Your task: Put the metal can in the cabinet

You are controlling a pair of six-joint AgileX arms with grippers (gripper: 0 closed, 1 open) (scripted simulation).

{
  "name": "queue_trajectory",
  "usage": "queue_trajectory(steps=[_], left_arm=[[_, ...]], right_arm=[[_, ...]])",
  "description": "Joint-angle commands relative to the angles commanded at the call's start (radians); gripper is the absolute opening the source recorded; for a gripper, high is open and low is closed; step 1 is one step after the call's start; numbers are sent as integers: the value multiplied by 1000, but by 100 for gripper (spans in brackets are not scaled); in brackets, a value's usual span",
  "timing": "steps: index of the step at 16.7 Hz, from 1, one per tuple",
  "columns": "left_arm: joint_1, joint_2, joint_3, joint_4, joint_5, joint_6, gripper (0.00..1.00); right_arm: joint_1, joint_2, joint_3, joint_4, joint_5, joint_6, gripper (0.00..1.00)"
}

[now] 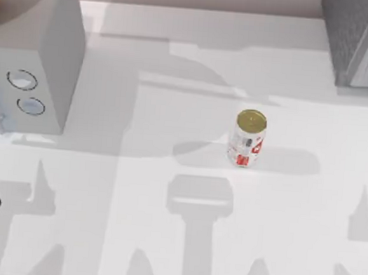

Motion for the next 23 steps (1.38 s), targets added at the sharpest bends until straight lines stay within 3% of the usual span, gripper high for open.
queue_trajectory(steps=[5,10,23], left_arm=[[0,0,0,0,0,0,100],[0,0,0,0,0,0,100],[0,0,0,0,0,0,100]], right_arm=[[23,52,22,47,19,0,100],[129,318,115,266,122,-2,100],[590,1615,472,1199,611,0,100]])
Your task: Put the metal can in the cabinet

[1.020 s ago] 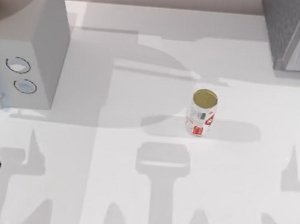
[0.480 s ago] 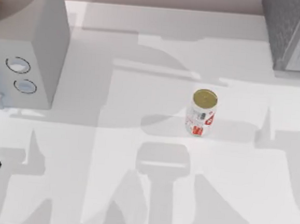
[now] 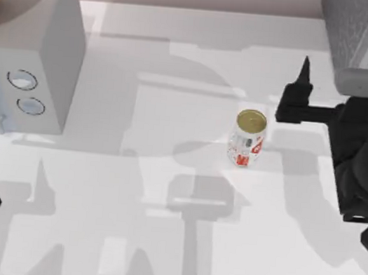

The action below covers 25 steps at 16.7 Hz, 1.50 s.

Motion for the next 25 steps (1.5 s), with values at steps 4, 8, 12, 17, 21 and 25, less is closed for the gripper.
queue_trajectory(steps=[4,8,12,17,21,25], left_arm=[[0,0,0,0,0,0,100],[0,0,0,0,0,0,100],[0,0,0,0,0,0,100],[0,0,0,0,0,0,100],[0,0,0,0,0,0,100],[0,0,0,0,0,0,100]], right_arm=[[136,388,95,267,148,4,100],[242,686,165,471,260,8,100],[303,844,202,583,321,10,100],[308,858,205,593,327,10,100],[291,905,266,564,307,24,100],[240,888,312,519,259,8,100]])
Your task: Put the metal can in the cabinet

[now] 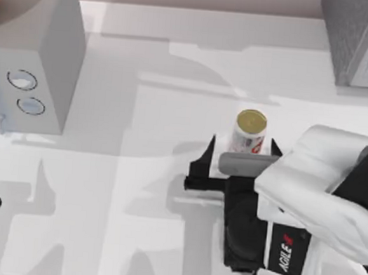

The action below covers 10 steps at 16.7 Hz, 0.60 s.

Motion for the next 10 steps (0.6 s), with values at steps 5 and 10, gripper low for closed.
queue_trajectory(steps=[5,10], left_arm=[[0,0,0,0,0,0,100],[0,0,0,0,0,0,100]], right_arm=[[-62,-13,49,-63,-62,1,100],[-71,-15,57,-72,-72,1,100]])
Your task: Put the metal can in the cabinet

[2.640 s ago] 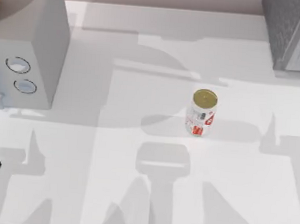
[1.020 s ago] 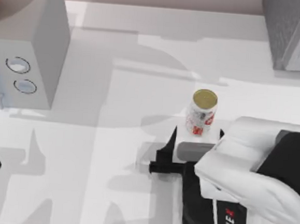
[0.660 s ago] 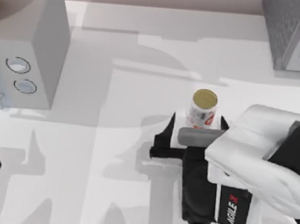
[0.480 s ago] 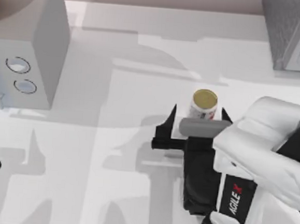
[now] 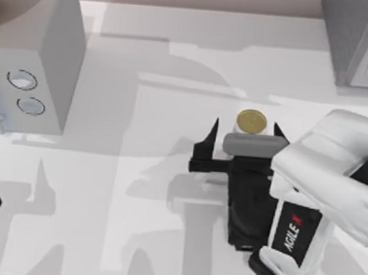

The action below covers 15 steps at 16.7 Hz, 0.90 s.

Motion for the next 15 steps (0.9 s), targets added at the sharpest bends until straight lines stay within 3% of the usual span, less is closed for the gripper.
queue_trajectory(steps=[1,14,15], left_arm=[[0,0,0,0,0,0,100],[0,0,0,0,0,0,100],[0,0,0,0,0,0,100]], right_arm=[[0,0,0,0,0,0,100],[0,0,0,0,0,0,2],[0,0,0,0,0,0,0]])
